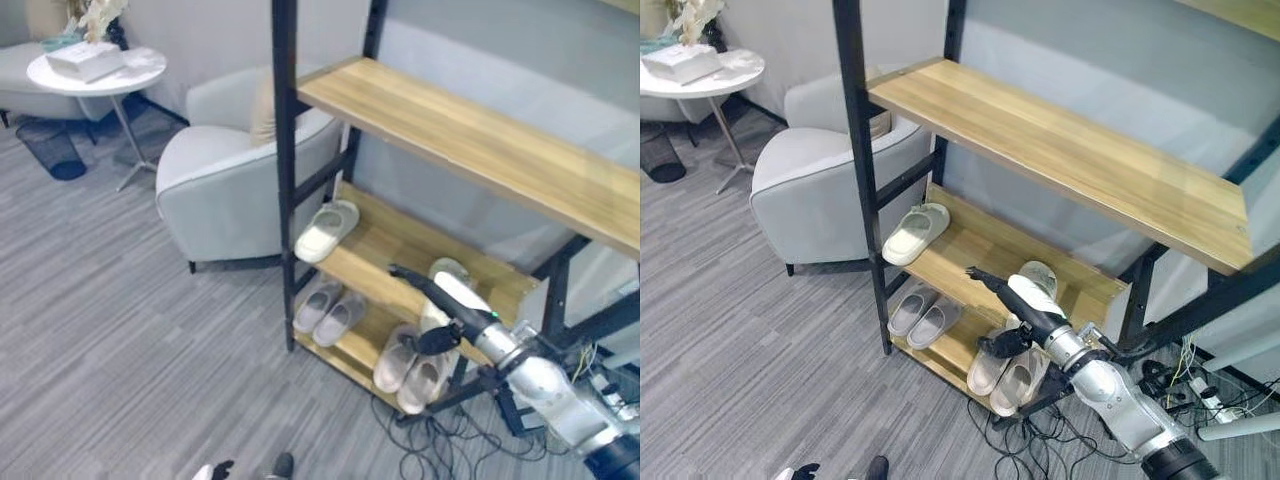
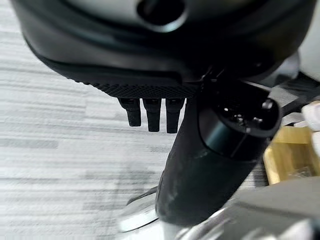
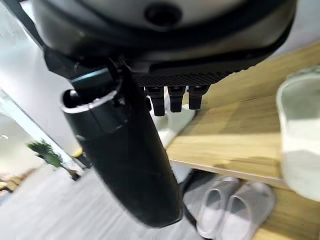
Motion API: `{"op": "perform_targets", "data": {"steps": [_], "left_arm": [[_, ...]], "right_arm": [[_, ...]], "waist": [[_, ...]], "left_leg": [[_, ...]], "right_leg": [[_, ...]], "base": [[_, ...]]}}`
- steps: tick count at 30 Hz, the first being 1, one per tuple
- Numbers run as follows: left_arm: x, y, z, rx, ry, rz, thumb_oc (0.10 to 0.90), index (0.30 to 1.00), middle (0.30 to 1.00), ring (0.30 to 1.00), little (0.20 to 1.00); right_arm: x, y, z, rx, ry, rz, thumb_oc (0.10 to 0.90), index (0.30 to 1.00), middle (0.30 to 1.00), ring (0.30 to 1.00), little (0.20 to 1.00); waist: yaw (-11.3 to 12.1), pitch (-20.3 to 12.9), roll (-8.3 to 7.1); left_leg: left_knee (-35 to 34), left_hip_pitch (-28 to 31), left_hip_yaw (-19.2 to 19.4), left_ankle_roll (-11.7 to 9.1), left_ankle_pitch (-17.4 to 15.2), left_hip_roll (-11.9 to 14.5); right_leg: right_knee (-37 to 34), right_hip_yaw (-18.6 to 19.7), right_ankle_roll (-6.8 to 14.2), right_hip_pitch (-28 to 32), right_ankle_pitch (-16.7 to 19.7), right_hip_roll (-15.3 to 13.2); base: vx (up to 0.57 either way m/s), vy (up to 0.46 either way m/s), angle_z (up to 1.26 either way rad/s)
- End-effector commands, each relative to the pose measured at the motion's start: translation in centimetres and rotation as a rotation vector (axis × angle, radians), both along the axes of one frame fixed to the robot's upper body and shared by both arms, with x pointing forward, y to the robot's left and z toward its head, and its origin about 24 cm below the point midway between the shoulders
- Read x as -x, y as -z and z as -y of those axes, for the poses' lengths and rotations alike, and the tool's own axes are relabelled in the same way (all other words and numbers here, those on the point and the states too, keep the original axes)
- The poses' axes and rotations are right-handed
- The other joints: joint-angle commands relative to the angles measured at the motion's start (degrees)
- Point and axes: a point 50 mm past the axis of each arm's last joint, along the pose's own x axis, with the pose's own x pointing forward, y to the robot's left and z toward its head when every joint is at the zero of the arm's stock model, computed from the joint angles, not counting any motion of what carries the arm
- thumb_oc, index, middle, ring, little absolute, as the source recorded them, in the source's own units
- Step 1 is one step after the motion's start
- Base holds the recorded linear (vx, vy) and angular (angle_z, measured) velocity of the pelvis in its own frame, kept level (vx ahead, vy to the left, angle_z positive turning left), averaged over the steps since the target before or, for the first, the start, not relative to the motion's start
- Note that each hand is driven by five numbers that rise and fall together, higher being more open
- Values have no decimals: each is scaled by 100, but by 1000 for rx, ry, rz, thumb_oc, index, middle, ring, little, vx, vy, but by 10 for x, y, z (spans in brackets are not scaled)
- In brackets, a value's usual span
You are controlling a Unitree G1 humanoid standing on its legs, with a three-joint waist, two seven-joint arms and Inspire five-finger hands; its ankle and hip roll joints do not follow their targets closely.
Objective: Arrange the slippers neatly on the shoe rack.
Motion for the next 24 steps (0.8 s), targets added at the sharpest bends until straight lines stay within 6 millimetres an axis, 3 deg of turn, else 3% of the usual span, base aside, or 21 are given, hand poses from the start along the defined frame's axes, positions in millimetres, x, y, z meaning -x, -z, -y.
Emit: {"op": "perform_targets", "data": {"steps": [1, 10, 13, 18, 24], "left_arm": [[-4, 4, 16, 63, 17, 12, 800, 900, 900, 900, 900], [-2, 3, 20, 92, 9, 30, 800, 900, 900, 900, 900], [-3, 1, 23, 110, 5, 51, 800, 900, 900, 900, 900], [-2, 0, 24, 122, -4, 67, 800, 900, 900, 900, 900], [-8, -5, 26, 157, 8, 111, 800, 900, 900, 900, 900]], "right_arm": [[-30, -65, 19, 59, 89, 307, 800, 900, 900, 900, 900], [-59, -72, 50, 155, 276, 322, 800, 900, 900, 900, 900], [-71, -84, 59, 162, 335, 349, 800, 900, 900, 900, 900], [-79, -96, 65, 171, 377, 376, 800, 900, 900, 900, 900], [-87, -103, 88, 283, 464, 346, 800, 900, 900, 900, 900]], "waist": [[285, -176, 250], [427, -130, 271], [467, -117, 301], [473, -99, 335], [477, -77, 363]], "left_leg": [[356, 300, -191, 77, -685, 95], [441, 174, -241, 165, -748, -73], [453, 99, -269, 193, -740, -147], [442, 31, -300, 208, -720, -201], [456, -77, -337, 217, -700, -259]], "right_leg": [[815, 327, 447, -140, -182, -191], [847, 327, 521, -223, -44, -313], [855, 308, 556, -255, 42, -376], [841, 301, 574, -312, 87, -402], [823, 276, 603, -372, 173, -442]], "base": [[37, 72, 13], [15, 57, 9], [1, 66, 3], [-6, 23, 1], [-7, 18, 3]]}}
